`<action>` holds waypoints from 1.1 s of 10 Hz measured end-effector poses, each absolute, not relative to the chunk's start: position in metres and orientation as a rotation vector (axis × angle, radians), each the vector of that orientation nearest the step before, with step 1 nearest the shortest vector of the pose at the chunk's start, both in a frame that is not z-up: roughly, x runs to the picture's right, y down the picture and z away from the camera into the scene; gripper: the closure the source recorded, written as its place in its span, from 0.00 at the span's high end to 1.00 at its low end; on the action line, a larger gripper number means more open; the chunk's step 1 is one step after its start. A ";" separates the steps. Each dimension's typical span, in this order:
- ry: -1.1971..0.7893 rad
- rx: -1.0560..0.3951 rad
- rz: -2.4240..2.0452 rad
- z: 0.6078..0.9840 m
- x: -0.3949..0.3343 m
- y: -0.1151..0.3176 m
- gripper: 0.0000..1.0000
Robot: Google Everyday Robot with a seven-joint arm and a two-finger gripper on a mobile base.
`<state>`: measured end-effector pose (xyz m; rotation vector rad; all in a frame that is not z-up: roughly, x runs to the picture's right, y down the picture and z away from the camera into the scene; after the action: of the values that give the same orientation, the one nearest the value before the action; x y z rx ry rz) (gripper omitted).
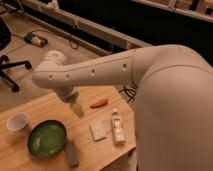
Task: Move the arm in a circular motion
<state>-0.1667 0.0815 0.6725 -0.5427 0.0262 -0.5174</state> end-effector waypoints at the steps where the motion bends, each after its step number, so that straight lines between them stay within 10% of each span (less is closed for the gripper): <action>1: 0.020 -0.538 -0.587 0.662 -0.189 0.094 0.80; 11: -0.099 -0.603 -0.799 0.558 -0.228 0.201 0.80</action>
<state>-0.2278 0.2009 0.5578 -0.6033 -0.0994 -0.7988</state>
